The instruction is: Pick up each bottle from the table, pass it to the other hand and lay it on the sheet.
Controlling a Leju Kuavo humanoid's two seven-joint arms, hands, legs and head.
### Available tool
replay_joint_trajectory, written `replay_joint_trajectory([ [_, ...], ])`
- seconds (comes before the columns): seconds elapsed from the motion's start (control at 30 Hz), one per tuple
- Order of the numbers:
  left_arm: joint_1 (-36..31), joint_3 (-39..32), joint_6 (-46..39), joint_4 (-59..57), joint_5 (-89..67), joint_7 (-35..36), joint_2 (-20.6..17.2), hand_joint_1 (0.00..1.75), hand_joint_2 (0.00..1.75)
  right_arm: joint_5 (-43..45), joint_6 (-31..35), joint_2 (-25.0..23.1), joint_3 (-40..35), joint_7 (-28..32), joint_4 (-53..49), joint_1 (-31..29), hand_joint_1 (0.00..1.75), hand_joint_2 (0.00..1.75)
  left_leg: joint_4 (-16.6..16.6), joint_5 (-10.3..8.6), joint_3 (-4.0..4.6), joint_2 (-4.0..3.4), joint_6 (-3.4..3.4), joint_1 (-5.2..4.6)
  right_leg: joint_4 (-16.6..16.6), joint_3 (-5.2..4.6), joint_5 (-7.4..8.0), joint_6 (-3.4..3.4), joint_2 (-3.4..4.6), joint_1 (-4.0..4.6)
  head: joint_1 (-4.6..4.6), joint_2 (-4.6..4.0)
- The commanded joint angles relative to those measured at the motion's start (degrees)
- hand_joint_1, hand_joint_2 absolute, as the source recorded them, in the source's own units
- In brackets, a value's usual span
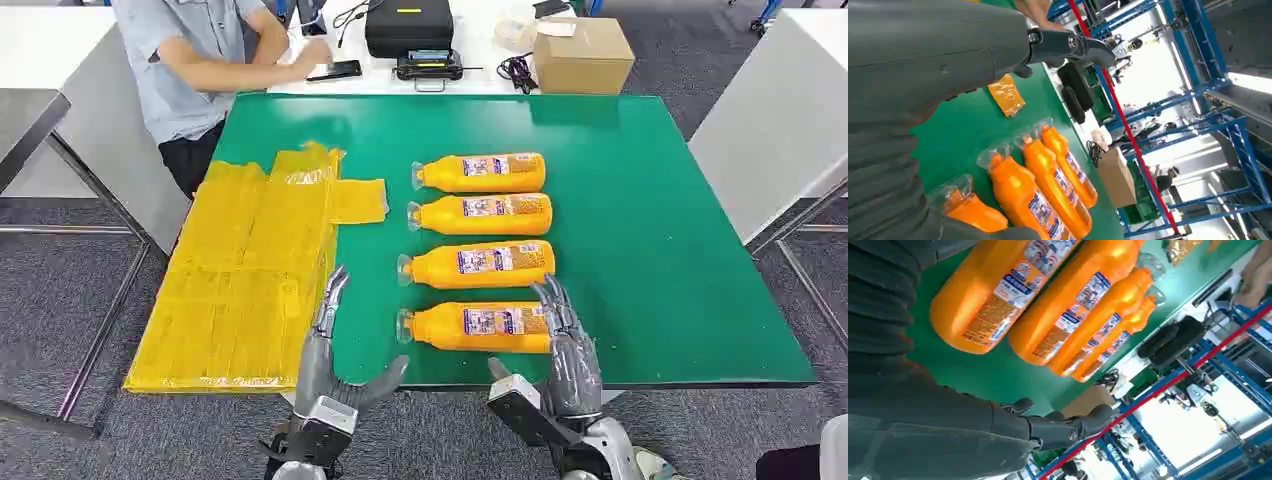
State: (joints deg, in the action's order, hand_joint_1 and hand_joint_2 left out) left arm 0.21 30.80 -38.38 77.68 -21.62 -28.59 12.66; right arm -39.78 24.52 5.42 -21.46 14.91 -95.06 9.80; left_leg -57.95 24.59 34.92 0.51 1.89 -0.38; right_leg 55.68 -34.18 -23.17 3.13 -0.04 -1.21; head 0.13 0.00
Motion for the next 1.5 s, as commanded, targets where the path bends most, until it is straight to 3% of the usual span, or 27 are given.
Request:
replay_joint_trajectory([
  [0.03,-1.0,1.5,0.6,-2.2,-0.4,0.7,-1.9,0.00,1.75,-1.0,0.4,0.3,-0.2,-0.2,0.4,-1.2,0.00,1.75,0.1,0.04,-0.15,-0.04,-0.08,0.02,0.0,0.14,-0.03,-0.10,0.02,0.03,-0.02,0.00],
  [0.27,-1.1,1.5,0.8,-2.5,-0.6,0.7,-1.8,0.00,1.75,-1.8,0.4,0.2,-0.6,0.1,0.5,-1.7,0.00,1.75,0.0,0.08,-0.23,-0.09,-0.11,0.05,0.0,0.21,-0.05,-0.13,0.05,0.06,-0.02,0.00],
  [0.4,-1.1,1.5,1.2,-2.2,-1.1,1.1,-1.8,0.00,1.75,-6.4,2.3,0.5,-0.5,-1.5,1.1,-1.7,0.00,1.75,0.0,0.13,-0.29,-0.13,-0.13,0.09,-0.1,0.28,-0.08,-0.15,0.09,0.10,-0.02,0.00],
  [0.8,-1.1,1.4,1.5,-2.1,-1.5,1.3,-1.8,0.00,1.75,-9.9,-0.2,2.9,-1.1,-4.1,1.3,-2.2,0.00,1.75,0.1,0.03,-0.13,-0.07,-0.07,0.03,-0.1,0.11,-0.01,-0.09,0.05,0.03,-0.02,0.00],
  [0.9,-1.6,1.4,2.2,-2.0,-2.2,2.1,-1.8,0.00,1.75,-14.2,-9.5,9.1,-1.8,-12.7,3.7,-4.3,0.00,1.75,0.0,0.09,-0.24,-0.13,-0.10,0.07,-0.1,0.24,-0.04,-0.12,0.09,0.08,-0.02,0.00],
  [0.97,-2.2,1.6,2.9,-2.2,-2.2,2.5,-1.8,0.00,1.75,-13.2,-13.9,12.4,-0.7,-13.7,6.5,-6.0,0.00,1.75,0.1,0.05,-0.22,-0.09,-0.07,0.04,-0.1,0.23,0.00,-0.09,0.06,0.06,-0.04,0.00],
  [1.13,-3.1,2.4,4.1,-3.4,-2.0,3.0,-1.6,0.00,1.75,-10.5,-20.0,14.5,0.8,-13.8,9.6,-9.8,0.00,1.75,0.1,0.03,-0.18,-0.12,-0.04,-0.03,-0.1,0.17,0.02,-0.06,0.11,-0.01,-0.02,0.00],
  [1.5,-4.4,3.7,4.7,-5.0,-1.5,3.7,-1.7,0.00,1.75,-10.0,-21.3,14.5,-3.3,-14.4,12.7,-13.1,0.00,1.75,0.1,0.08,-0.33,-0.11,-0.11,0.02,-0.1,0.32,-0.02,-0.12,0.08,0.03,-0.04,0.00],
])
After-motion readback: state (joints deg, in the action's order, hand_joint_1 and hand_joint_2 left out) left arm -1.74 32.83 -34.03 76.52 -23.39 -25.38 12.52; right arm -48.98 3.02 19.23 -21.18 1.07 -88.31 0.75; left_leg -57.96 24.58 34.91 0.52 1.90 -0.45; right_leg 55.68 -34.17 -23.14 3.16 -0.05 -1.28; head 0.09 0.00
